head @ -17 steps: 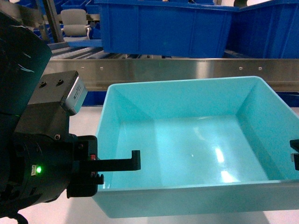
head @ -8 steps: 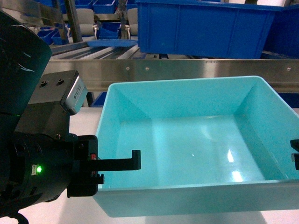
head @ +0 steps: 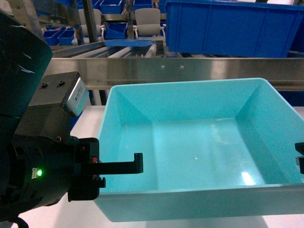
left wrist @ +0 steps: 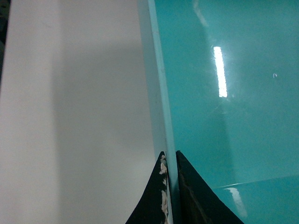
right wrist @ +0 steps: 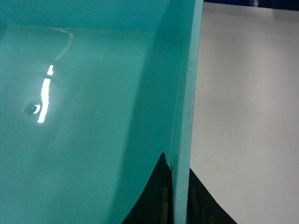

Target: Organize blue bins on left shelf correctly

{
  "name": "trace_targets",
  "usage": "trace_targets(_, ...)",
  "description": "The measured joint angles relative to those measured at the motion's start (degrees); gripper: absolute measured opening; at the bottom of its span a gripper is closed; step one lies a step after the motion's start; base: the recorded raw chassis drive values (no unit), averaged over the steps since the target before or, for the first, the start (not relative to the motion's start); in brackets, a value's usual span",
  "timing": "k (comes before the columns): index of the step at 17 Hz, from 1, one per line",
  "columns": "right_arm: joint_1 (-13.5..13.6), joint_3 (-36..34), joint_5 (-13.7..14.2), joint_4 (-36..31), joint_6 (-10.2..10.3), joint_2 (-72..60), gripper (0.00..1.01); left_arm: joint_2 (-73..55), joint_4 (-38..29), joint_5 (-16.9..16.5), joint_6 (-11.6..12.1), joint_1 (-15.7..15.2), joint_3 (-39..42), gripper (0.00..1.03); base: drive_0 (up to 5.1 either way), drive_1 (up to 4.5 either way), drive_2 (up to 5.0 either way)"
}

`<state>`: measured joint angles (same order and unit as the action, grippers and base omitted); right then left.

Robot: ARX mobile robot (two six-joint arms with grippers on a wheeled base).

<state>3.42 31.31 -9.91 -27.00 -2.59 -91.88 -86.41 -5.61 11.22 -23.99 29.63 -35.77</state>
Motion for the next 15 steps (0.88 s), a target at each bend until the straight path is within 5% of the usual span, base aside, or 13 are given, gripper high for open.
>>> trace_targets(15, 0.0, 0.0, 0.0, 0.0, 0.0, 0.0, 0.02, 0.0, 0.0, 0.0, 0.0, 0.0, 0.0, 0.02, -4.9, 2.05, 2.9)
